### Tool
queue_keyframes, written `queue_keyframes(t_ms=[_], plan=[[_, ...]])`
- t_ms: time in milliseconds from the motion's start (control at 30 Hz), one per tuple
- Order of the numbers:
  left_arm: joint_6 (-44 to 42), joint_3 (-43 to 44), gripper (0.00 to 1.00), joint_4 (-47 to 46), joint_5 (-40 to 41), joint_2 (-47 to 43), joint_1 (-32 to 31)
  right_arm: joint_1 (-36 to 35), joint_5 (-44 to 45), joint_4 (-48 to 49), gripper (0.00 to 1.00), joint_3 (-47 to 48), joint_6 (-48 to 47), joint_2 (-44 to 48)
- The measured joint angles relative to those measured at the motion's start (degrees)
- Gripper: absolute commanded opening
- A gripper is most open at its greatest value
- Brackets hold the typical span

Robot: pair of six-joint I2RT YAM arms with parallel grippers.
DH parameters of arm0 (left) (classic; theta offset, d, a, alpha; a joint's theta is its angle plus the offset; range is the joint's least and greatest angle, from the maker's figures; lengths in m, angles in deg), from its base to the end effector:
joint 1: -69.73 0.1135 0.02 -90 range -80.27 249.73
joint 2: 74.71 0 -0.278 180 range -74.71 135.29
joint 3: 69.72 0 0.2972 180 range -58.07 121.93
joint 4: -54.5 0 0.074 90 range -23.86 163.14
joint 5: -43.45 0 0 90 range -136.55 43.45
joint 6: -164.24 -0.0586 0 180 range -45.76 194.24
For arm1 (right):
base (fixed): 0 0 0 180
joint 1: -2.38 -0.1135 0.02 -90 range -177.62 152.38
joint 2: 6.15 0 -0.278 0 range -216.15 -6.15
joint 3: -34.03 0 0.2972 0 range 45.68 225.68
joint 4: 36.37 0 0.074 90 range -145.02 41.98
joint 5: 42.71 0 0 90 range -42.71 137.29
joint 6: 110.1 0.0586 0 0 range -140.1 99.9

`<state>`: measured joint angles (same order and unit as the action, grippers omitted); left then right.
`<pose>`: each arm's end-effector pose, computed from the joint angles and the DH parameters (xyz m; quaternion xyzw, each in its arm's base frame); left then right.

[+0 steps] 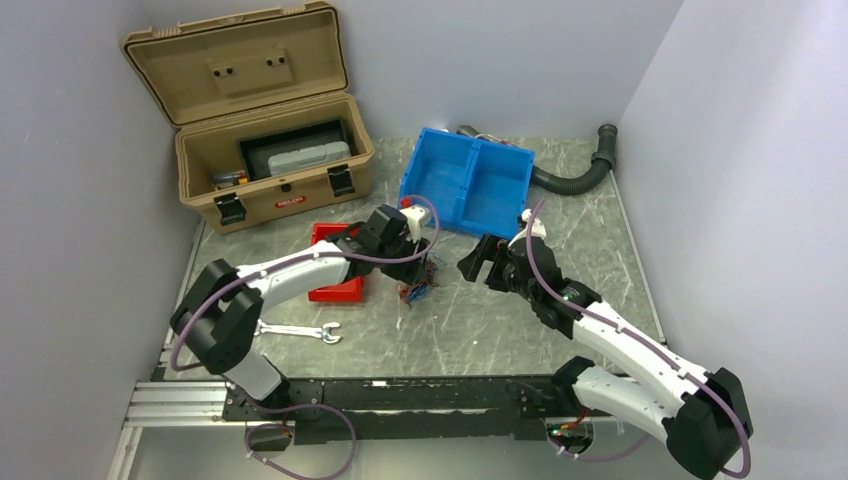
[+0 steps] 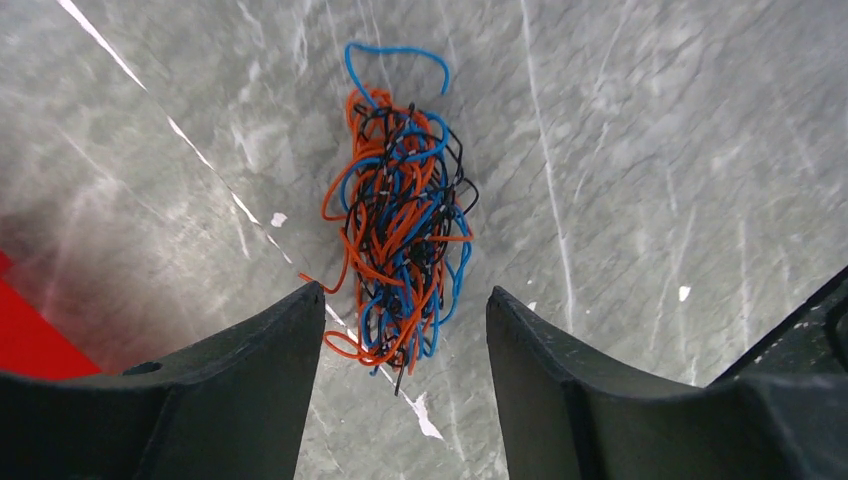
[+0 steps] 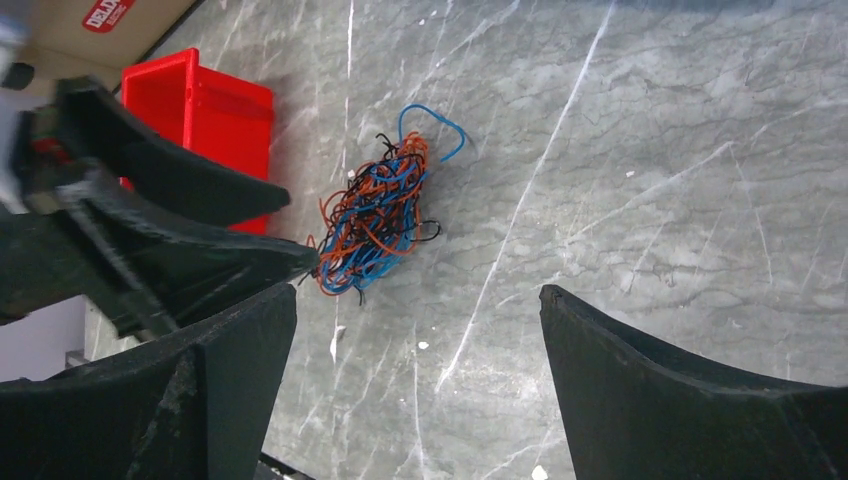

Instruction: Untangle the cables

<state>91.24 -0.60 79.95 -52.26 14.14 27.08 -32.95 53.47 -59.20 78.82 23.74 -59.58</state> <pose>0.2810 -0.2668 0.1973 0.2235 0.8961 -0.2293 0.3074 0.2166 0.1458 0.2231 0.0909 0.8667 0.2748 0.4062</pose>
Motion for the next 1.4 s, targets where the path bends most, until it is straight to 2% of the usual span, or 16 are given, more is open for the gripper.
queue_keyframes(t_ms=[67, 100, 200, 233, 367, 500, 767, 1000, 1333, 1400], plan=[[0.0, 0.0, 0.53, 0.3, -1.0, 2.1, 0.0, 0.0, 0.0, 0.0, 0.94, -0.4, -0.3, 0.7], [0.2, 0.0, 0.46, 0.3, -1.5, 3.2, -0.1, 0.0, 0.0, 0.1, 0.94, -0.7, -0.5, 0.9], [0.3, 0.0, 0.03, 0.2, -3.3, 6.1, -0.1, 0.0, -0.3, 0.2, 0.94, -1.6, -0.9, 1.1], [0.5, 0.0, 0.00, 0.3, -3.6, 6.8, -0.1, 0.0, -0.4, 0.4, 0.94, -2.0, -1.0, 1.0], [0.2, 0.0, 0.00, 0.2, -4.7, 7.4, -0.1, 0.1, -2.5, 2.7, 0.90, -3.8, -1.8, 0.6], [0.8, -0.6, 0.00, -1.0, -8.1, 5.2, 0.3, 0.1, -8.0, 8.9, 0.82, -7.8, -2.4, -0.8], [9.1, -9.2, 0.00, -14.0, -22.6, -5.5, 5.6, 0.1, -16.8, 21.4, 0.78, -15.4, -1.3, -1.3], [16.4, -11.8, 0.00, -24.4, -31.4, -6.4, 6.8, 0.1, -22.9, 33.2, 0.74, -18.4, -0.1, 0.0], [20.4, -12.2, 0.00, -29.2, -35.6, -6.5, 6.8, 0.1, -24.8, 37.8, 0.69, -18.4, 0.3, -4.0], [21.3, -12.2, 0.00, -30.2, -36.2, -6.5, 6.7, 0.1, -24.6, 37.8, 0.59, -18.3, 0.3, -5.1]])
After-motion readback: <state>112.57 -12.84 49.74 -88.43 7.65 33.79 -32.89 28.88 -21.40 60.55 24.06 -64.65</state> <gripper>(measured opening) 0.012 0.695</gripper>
